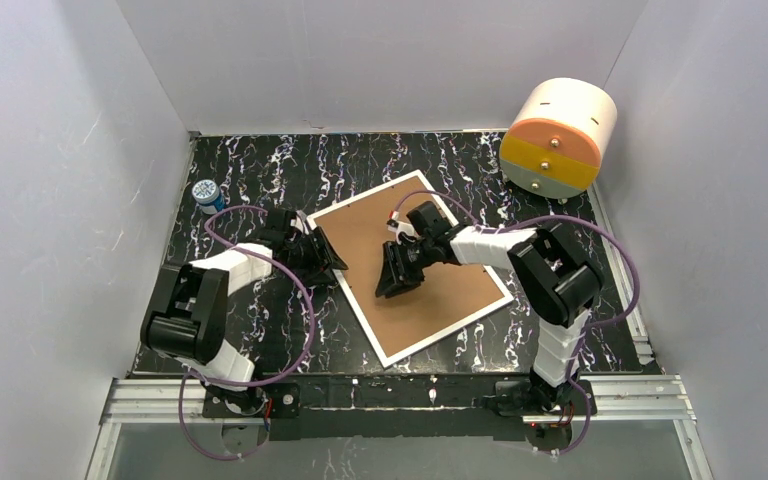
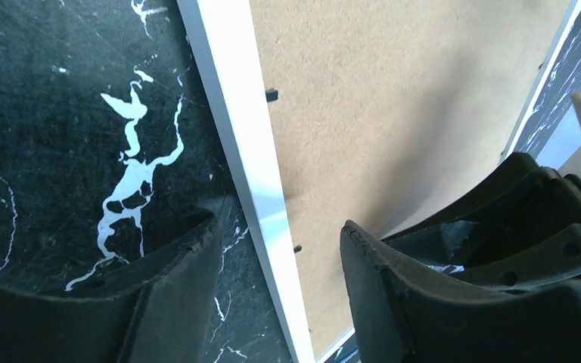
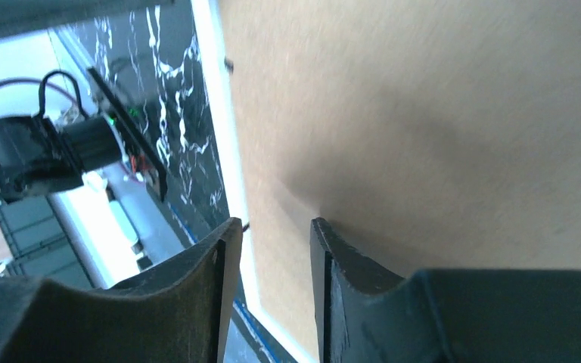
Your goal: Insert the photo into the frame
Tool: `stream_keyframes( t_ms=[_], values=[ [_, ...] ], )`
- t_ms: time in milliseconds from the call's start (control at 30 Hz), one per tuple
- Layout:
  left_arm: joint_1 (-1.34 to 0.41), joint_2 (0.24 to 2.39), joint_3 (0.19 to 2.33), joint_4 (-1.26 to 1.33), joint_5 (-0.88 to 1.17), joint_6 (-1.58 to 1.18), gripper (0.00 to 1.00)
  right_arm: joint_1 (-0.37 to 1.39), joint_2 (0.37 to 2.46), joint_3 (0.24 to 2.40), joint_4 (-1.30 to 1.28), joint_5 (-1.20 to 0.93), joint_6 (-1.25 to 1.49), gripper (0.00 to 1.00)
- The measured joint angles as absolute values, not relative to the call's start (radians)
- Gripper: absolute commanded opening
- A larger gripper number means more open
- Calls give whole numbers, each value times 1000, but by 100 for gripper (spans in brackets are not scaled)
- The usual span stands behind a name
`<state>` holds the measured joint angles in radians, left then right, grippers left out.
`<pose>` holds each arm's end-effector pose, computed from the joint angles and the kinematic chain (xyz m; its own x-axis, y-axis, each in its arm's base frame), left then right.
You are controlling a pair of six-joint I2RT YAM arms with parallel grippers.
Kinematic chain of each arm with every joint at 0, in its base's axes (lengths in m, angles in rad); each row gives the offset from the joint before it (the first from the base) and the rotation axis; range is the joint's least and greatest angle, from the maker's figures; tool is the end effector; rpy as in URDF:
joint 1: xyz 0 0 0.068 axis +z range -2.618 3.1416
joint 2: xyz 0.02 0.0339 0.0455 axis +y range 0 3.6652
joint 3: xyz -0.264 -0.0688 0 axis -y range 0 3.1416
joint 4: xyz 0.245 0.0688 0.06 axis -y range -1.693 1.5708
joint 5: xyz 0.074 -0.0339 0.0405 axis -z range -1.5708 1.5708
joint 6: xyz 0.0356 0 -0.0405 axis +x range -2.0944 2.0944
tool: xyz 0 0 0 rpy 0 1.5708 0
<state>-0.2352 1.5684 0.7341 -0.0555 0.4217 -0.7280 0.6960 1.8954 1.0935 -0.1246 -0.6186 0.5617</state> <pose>0.2839 -0.0830 0.1536 -0.8722 -0.4153 -0.2584 -0.1569 0.7380 -0.6563 0.2780 0.2592 0.1470 -0.9399 -0.2198 -0.2614 -0.3415 0.6132 0.7123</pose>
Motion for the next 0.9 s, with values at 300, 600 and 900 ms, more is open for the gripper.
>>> stream_keyframes(
  t_ms=[300,600,900],
  values=[
    [-296,1468,648,-53,397,-748,53,776,1833,982,-49,-714,557,28],
    [-369,1431,528,39,418,-880,27,871,1820,912,81,-701,657,16],
    [-394,1433,512,71,395,-958,17,869,1835,913,96,-645,700,14]
  ],
)
